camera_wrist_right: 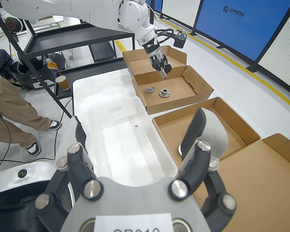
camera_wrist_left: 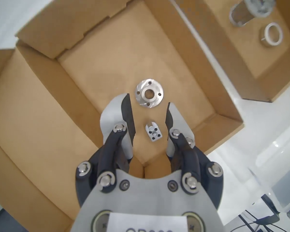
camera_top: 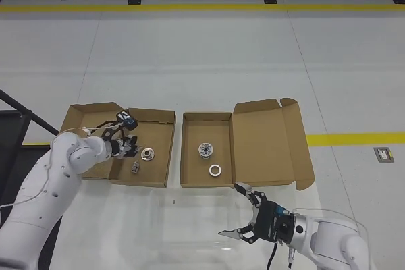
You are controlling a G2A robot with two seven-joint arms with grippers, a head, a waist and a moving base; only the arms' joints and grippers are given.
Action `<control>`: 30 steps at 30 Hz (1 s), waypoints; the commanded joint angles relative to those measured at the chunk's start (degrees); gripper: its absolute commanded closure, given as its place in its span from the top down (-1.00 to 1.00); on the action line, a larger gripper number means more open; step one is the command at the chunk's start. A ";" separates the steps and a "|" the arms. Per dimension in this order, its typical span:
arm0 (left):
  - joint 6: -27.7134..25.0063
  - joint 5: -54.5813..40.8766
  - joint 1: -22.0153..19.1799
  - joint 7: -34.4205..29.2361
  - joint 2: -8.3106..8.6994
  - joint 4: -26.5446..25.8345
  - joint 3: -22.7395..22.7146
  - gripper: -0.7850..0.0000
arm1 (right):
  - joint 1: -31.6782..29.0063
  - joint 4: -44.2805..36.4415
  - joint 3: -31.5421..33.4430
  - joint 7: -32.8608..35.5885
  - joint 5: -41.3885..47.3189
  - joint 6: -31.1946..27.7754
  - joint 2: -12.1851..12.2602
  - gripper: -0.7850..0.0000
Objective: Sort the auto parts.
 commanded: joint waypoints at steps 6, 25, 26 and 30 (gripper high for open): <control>-3.05 -4.74 14.37 3.44 5.24 -20.60 -15.32 -0.07 | 0.00 0.00 0.00 0.00 0.00 0.00 0.00 1.00; -22.40 -12.37 39.31 33.74 11.63 -42.86 -31.87 1.00 | 0.00 0.00 0.00 0.00 0.00 0.00 0.00 1.00; -22.40 -12.32 39.75 35.91 12.14 -43.18 -31.59 1.00 | 0.00 0.00 0.00 0.00 0.00 0.00 0.00 1.00; -22.40 -11.32 41.05 41.68 13.91 -44.10 -30.56 1.00 | 0.00 0.00 0.00 0.00 0.00 0.00 0.00 1.00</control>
